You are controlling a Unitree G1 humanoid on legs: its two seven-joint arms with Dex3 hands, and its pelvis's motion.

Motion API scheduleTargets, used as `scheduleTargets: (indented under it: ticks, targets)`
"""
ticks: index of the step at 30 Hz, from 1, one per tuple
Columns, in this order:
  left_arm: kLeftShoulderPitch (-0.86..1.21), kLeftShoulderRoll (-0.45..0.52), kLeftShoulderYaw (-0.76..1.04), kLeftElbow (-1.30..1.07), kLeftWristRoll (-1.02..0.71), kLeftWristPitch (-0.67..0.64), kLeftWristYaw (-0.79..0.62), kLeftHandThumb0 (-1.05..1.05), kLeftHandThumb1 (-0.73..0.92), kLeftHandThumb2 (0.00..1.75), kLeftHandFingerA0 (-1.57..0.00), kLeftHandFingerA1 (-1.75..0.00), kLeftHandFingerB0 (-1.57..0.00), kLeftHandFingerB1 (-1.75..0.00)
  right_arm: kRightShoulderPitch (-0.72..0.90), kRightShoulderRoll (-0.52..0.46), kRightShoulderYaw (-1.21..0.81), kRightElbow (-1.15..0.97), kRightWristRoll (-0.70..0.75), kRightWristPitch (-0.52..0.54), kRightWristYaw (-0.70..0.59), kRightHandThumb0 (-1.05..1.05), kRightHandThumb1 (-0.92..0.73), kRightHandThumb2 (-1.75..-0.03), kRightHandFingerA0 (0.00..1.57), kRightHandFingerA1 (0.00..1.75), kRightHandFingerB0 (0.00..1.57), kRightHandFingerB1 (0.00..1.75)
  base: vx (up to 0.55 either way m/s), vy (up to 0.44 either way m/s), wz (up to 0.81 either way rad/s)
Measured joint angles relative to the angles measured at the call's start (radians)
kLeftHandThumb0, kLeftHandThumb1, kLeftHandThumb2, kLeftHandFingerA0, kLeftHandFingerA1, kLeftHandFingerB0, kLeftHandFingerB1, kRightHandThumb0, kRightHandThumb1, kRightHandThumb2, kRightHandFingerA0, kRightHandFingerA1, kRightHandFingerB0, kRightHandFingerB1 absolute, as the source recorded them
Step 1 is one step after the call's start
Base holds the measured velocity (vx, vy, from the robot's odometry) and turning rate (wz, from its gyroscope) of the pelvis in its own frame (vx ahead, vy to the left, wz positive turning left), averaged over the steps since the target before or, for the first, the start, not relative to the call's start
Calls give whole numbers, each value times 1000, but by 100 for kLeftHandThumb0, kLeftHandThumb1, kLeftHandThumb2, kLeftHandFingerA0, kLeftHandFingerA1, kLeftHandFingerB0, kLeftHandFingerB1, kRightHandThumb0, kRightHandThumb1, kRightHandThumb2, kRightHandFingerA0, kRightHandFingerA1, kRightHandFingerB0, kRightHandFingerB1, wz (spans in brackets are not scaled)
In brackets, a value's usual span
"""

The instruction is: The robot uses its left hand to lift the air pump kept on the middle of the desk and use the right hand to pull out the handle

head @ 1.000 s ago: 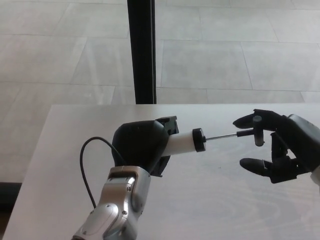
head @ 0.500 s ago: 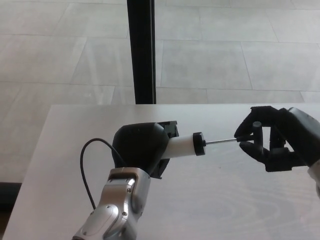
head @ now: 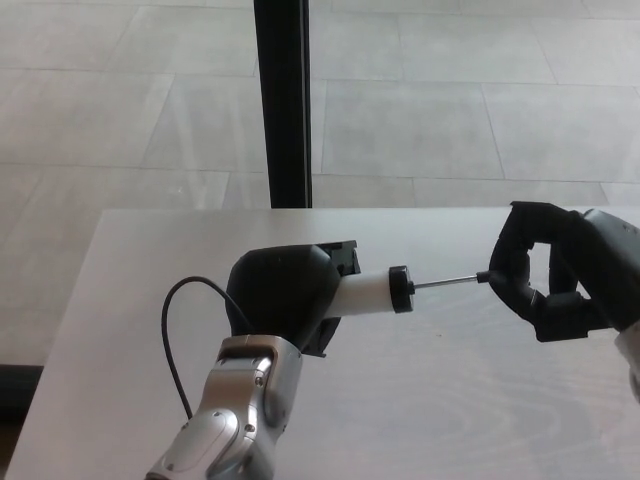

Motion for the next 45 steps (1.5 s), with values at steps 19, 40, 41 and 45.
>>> scheduleTargets:
  ticks: [19,40,41,45]
  targets:
    - [28,46,0,-22,12,12,-12,-20,58,104,-90,-175,-69,-156,30,-11,-45,28,-4,-60,-38,-19,-47,-112,89,175,74,162,0,0,0]
    - [87,74,5,-43,11,-2,-14,-18,57,105,-90,-175,-69,-157,34,-16,-73,33,12,-86,-28,-17,-52,-109,86,175,72,157,0,0,0]
    - [90,75,6,-47,11,-5,-14,-18,57,105,-91,-175,-70,-156,34,-15,-74,34,15,-88,-26,-13,-54,-104,91,169,77,143,0,0,0]
    - [97,83,13,-49,10,-7,-14,-20,55,108,-94,-175,-75,-152,35,-16,-84,35,40,-91,-4,-56,-66,-61,62,58,10,26,0,0,0]
